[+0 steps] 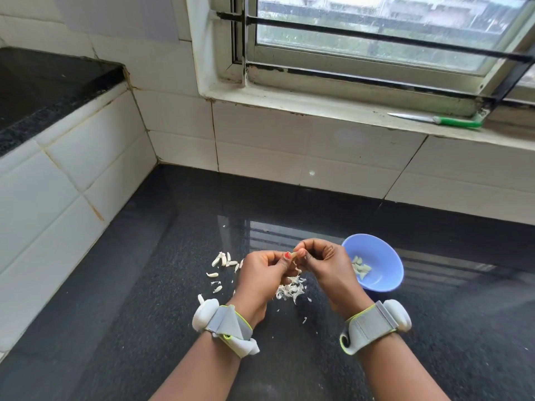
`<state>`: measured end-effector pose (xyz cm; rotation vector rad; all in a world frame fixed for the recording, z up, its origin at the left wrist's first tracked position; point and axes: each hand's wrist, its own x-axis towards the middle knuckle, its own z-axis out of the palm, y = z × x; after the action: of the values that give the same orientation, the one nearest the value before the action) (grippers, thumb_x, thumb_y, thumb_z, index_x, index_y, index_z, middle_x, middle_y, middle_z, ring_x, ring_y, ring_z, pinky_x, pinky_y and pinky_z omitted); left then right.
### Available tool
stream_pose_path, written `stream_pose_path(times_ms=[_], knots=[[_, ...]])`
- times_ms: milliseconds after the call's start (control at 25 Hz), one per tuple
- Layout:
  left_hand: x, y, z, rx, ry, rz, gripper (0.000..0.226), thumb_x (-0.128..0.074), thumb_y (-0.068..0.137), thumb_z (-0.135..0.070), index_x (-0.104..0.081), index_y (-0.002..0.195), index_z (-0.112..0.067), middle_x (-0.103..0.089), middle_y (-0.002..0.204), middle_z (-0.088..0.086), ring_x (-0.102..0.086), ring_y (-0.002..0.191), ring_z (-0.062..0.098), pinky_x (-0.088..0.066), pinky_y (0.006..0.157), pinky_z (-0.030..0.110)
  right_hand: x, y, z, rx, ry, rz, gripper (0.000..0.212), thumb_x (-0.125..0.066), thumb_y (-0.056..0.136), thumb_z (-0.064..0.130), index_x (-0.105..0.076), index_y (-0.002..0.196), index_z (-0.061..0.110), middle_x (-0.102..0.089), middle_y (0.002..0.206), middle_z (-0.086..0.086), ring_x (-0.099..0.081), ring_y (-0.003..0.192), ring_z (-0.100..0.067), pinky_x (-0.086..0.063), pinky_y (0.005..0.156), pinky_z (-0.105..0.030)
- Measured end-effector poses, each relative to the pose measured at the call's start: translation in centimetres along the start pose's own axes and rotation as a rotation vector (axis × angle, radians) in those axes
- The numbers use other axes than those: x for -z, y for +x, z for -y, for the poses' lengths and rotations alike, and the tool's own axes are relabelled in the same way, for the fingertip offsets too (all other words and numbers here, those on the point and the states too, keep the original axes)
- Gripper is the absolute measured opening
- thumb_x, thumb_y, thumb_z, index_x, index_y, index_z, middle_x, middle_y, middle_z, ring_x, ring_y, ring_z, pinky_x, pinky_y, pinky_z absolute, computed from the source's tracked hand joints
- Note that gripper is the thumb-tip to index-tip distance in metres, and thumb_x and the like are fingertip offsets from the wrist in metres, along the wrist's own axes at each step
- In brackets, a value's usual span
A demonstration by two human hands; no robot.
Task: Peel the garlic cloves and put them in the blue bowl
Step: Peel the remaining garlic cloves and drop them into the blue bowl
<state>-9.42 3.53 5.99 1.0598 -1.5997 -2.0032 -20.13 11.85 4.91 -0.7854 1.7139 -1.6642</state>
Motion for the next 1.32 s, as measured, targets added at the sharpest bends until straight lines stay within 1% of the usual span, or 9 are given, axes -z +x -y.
stream_pose_path(times_ms=[120, 200, 360, 440, 560, 720, 840, 1120, 1320], knots=[[-0.15, -0.19, -0.31, 0.175, -0.225, 0.072, 0.017, -0.055, 0.093, -0.010, -0.065, 0.081, -0.002, -0.062, 0.064, 0.000, -0.061, 0.057, 0.008, -0.046, 0.049, 0.014, -0.12, -0.09, 0.01, 0.003, 0.056, 0.027, 0.015, -0.061, 0.089, -0.001, -0.068, 0.079, 0.008, -0.069, 0.069, 0.002, -0.064, 0.067, -0.009, -0.052, 0.065, -0.021], [-0.13, -0.20, -0.33, 0.208, -0.282, 0.072, 0.017, -0.055, 0.093, -0.010, -0.064, 0.081, -0.002, -0.062, 0.063, 0.000, -0.061, 0.056, 0.007, -0.045, 0.048, 0.014, -0.26, -0.08, -0.05, -0.002, 0.073, 0.024, 0.015, -0.060, 0.090, -0.001, -0.068, 0.080, 0.008, -0.069, 0.071, 0.000, -0.065, 0.068, -0.011, -0.053, 0.066, -0.022], [0.04, -0.24, -0.04, 0.034, -0.161, -0.073, 0.011, -0.065, 0.087, -0.009, -0.070, 0.088, 0.001, -0.070, 0.071, 0.006, -0.064, 0.060, 0.009, -0.049, 0.051, 0.017, -0.22, -0.16, -0.13, -0.026, 0.039, -0.014, 0.011, -0.063, 0.089, 0.000, -0.070, 0.085, 0.008, -0.071, 0.074, -0.003, -0.066, 0.071, -0.014, -0.054, 0.068, -0.026], [0.43, 0.01, 0.05, -0.085, -0.062, -0.145, 0.006, -0.072, 0.081, -0.008, -0.073, 0.086, -0.006, -0.073, 0.073, 0.005, -0.065, 0.063, 0.011, -0.053, 0.056, 0.021, -0.09, -0.26, 0.07, -0.036, 0.013, -0.018, 0.013, -0.065, 0.088, -0.001, -0.072, 0.088, 0.010, -0.074, 0.076, -0.003, -0.067, 0.072, -0.012, -0.054, 0.068, -0.024], [0.71, 0.17, 0.05, -0.159, -0.007, -0.135, 0.010, -0.074, 0.078, -0.007, -0.074, 0.086, -0.014, -0.074, 0.076, 0.003, -0.069, 0.069, 0.012, -0.057, 0.065, 0.026, 0.06, -0.25, 0.40, -0.042, 0.025, -0.012, 0.013, -0.067, 0.086, 0.000, -0.074, 0.091, 0.010, -0.075, 0.080, -0.007, -0.069, 0.075, -0.015, -0.056, 0.069, -0.024], [0.50, -0.03, -0.30, -0.003, -0.282, -0.055, 0.015, -0.065, 0.083, 0.001, -0.070, 0.097, -0.001, -0.073, 0.080, 0.009, -0.068, 0.068, 0.011, -0.055, 0.060, 0.019, 0.11, -0.23, 0.48, -0.059, 0.135, -0.063, 0.013, -0.065, 0.086, -0.002, -0.072, 0.091, 0.008, -0.075, 0.080, -0.008, -0.070, 0.075, -0.015, -0.055, 0.068, -0.022], [0.46, -0.11, -0.50, 0.071, -0.368, -0.003, 0.013, -0.061, 0.086, 0.001, -0.069, 0.095, 0.005, -0.072, 0.073, 0.009, -0.066, 0.061, 0.011, -0.055, 0.058, 0.018, 0.10, -0.33, 0.40, -0.069, 0.166, -0.055, 0.014, -0.062, 0.088, -0.004, -0.071, 0.095, 0.004, -0.075, 0.085, -0.011, -0.071, 0.079, -0.017, -0.056, 0.070, -0.023], [0.50, -0.12, -0.75, 0.099, -0.391, 0.006, 0.010, -0.060, 0.086, 0.002, -0.068, 0.091, 0.006, -0.071, 0.071, 0.009, -0.067, 0.060, 0.012, -0.056, 0.056, 0.019, 0.06, -0.37, 0.42, 0.003, -0.005, -0.026, 0.017, -0.062, 0.089, -0.004, -0.074, 0.093, 0.008, -0.076, 0.086, -0.007, -0.072, 0.081, -0.017, -0.056, 0.072, -0.023], [0.63, -0.16, -0.59, 0.102, -0.367, -0.020, 0.008, -0.061, 0.086, 0.002, -0.069, 0.085, 0.003, -0.070, 0.070, 0.011, -0.067, 0.060, 0.014, -0.055, 0.055, 0.019, 0.14, -0.06, 0.73, 0.079, -0.222, -0.027, 0.032, -0.064, 0.084, -0.012, -0.076, 0.084, 0.018, -0.074, 0.075, 0.006, -0.069, 0.073, -0.005, -0.052, 0.068, -0.016]])
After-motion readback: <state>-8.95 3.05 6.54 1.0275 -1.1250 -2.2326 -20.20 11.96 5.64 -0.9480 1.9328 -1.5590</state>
